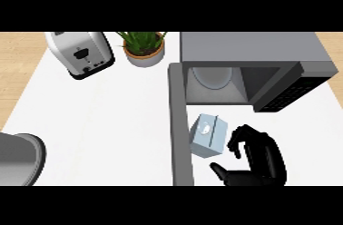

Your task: Pick up the milk, place it into the microwave and close the microwave

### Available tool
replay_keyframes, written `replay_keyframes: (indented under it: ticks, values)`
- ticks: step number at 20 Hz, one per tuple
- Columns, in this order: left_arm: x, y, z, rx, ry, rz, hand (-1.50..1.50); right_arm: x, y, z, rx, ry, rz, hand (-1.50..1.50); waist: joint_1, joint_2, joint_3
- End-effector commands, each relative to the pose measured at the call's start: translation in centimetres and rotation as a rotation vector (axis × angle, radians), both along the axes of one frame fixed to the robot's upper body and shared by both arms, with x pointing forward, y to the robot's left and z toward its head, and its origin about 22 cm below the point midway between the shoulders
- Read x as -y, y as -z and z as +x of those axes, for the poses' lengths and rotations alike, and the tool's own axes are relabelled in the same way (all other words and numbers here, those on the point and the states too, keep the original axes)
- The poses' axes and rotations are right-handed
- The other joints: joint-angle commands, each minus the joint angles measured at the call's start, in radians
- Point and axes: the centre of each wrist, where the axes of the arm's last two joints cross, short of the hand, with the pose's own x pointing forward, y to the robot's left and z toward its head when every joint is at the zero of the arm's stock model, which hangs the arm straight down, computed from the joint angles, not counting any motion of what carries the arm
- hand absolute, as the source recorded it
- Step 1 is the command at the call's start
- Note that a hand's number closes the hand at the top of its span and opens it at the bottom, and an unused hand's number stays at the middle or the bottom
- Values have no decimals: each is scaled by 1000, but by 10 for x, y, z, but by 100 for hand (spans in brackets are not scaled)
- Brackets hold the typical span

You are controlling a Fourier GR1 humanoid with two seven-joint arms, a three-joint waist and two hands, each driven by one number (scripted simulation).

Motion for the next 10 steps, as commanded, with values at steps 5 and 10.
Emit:
replay_keyframes:
  ticks: [5,10]
  values:
    - [-17,6,-16,-13,-21,5,-150,-44,-40,29,48,22,-20,150,13,3,1]
    - [-14,-4,-5,-5,-26,4,-150,-57,-45,57,74,126,-109,150,12,4,1]
